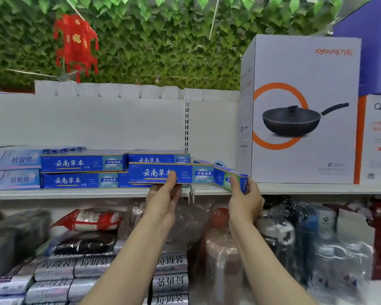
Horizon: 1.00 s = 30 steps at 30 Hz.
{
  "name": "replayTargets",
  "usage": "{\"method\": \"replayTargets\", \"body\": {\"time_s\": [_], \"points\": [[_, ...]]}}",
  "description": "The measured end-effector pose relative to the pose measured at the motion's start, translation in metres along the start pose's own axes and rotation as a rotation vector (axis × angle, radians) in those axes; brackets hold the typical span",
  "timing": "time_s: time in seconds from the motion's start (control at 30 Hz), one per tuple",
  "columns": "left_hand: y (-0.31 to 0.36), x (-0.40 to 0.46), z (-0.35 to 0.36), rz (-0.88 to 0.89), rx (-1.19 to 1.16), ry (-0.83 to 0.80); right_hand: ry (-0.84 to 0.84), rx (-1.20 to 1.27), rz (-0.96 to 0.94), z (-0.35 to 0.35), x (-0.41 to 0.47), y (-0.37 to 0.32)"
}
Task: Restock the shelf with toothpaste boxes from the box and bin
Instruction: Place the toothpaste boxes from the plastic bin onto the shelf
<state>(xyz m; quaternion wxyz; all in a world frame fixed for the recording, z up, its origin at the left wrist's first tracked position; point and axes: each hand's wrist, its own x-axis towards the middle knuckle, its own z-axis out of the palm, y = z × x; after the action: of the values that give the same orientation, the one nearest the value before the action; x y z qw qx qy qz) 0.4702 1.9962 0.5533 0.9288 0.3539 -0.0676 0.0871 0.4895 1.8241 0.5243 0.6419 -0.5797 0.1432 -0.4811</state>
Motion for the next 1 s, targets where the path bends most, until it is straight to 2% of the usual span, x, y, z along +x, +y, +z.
{"method": "replayTargets", "body": {"time_s": [0.2, 0.27, 0.33, 0.4, 0.5, 0.57, 0.7, 0.8, 0.9, 1.0], "points": [[0.003, 0.003, 0.005, 0.055, 0.028, -0.041, 0.016, -0.238, -0.1, 0.002, -0.002, 0.0], [0.005, 0.007, 0.005, 0.057, 0.035, -0.052, 0.061, -0.22, -0.249, 0.001, -0.008, -0.012], [0.006, 0.011, 0.005, 0.06, 0.043, -0.065, -0.029, -0.074, -0.373, 0.002, -0.017, -0.032], [0.007, 0.013, 0.005, 0.05, 0.055, -0.074, -0.255, 0.078, -0.317, 0.009, -0.025, -0.047], [0.012, 0.017, 0.005, 0.01, 0.057, -0.098, -0.498, 0.116, -0.232, 0.023, -0.029, -0.056], [0.019, 0.02, 0.004, 0.01, 0.072, -0.121, -0.537, 0.153, -0.215, 0.032, -0.029, -0.057], [0.03, 0.031, -0.001, 0.046, 0.259, -0.1, -0.492, 0.29, -0.148, 0.047, -0.029, -0.062], [0.036, 0.041, -0.009, 0.177, 0.486, 0.029, -0.457, 0.32, -0.076, 0.062, -0.027, -0.061], [0.051, 0.044, -0.022, 0.397, 0.744, 0.15, -0.459, 0.281, -0.051, 0.08, -0.023, -0.056], [0.058, 0.05, -0.034, 0.591, 0.961, 0.182, -0.51, 0.214, -0.078, 0.101, -0.02, -0.049]]}}
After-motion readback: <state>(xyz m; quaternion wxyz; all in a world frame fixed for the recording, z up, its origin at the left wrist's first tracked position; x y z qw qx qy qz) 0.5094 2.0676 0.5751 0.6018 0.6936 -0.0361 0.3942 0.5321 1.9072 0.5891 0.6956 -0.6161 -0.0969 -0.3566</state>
